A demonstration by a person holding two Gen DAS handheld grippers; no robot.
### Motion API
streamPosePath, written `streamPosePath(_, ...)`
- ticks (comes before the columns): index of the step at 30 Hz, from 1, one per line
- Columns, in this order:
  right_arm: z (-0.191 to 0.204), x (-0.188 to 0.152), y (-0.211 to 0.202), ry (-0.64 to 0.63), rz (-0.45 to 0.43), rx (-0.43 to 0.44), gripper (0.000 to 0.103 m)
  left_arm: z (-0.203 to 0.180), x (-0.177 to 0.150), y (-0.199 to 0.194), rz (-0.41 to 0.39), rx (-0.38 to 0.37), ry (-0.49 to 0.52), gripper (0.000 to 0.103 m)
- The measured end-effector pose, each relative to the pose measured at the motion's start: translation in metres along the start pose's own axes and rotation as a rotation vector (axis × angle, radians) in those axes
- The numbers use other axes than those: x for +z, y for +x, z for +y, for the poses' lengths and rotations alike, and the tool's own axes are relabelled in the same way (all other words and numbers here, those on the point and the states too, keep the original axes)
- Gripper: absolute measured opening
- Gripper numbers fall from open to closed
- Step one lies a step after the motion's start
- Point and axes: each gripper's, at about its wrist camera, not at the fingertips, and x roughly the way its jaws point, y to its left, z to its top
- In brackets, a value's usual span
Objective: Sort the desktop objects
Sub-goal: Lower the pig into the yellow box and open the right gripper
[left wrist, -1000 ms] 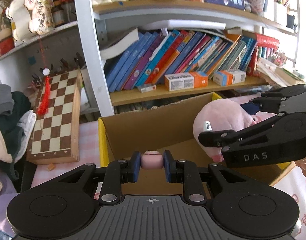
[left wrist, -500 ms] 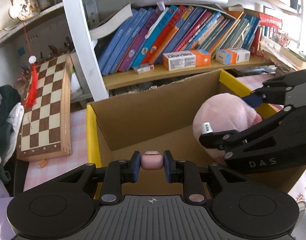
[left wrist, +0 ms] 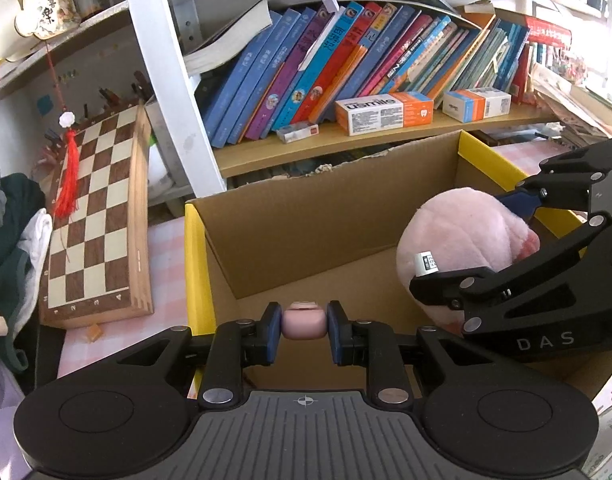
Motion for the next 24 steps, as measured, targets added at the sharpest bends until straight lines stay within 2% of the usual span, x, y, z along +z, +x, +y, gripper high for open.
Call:
streamPosePath(12,-0.001,0.002,0.003,0.018,0.016,-0.002,0.068,-0.003,0.001,0.003,0.017,0.019,0.021,0.023)
streamPosePath(18,-0.003,0.002,0.002,0.034,0.011,0.003,0.07,-0.006,-0.001,0.001,0.027,0.03,0.029,0.03)
streamPosePath(21,-0.005,0.002,0.001,0.046,0.003,0.005,0.074,-0.007,-0.001,-0.002,0.022,0.048,0.035,0.034)
streamPosePath(24,-0.008,0.002,-0.002,0.056,-0.011,0.001,0.082,-0.006,-0.001,-0.008,0.012,0.067,0.029,0.038)
